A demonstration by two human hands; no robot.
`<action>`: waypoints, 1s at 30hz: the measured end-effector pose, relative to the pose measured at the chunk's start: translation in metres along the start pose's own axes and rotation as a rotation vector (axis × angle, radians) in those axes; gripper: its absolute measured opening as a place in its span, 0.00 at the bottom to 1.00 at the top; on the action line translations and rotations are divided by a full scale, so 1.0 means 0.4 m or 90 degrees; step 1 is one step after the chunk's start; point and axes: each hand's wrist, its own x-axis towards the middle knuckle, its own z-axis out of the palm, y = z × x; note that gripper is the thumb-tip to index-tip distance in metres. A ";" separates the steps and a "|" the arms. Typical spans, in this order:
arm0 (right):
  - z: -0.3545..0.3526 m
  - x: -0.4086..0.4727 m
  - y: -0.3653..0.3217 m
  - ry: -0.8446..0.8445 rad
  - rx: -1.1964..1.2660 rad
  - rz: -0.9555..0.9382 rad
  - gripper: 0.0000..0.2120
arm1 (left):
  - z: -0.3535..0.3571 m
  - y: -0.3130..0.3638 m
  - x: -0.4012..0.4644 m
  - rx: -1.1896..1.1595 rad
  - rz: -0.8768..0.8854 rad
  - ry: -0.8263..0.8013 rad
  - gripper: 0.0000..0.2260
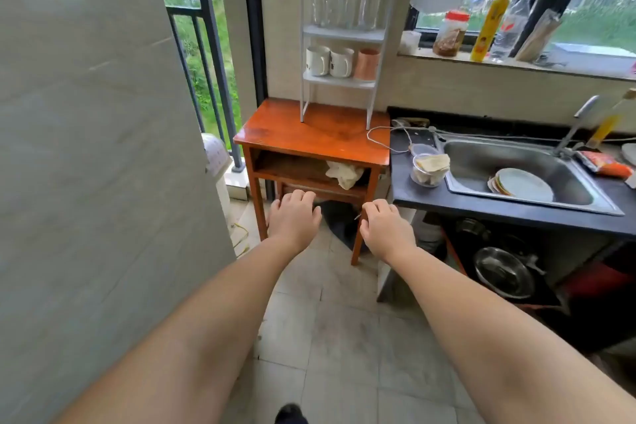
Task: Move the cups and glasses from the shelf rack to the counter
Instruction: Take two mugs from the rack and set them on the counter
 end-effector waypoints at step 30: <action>-0.012 1.379 0.275 0.103 0.116 0.099 0.17 | 0.159 -0.006 1.413 -0.109 0.048 -0.052 0.19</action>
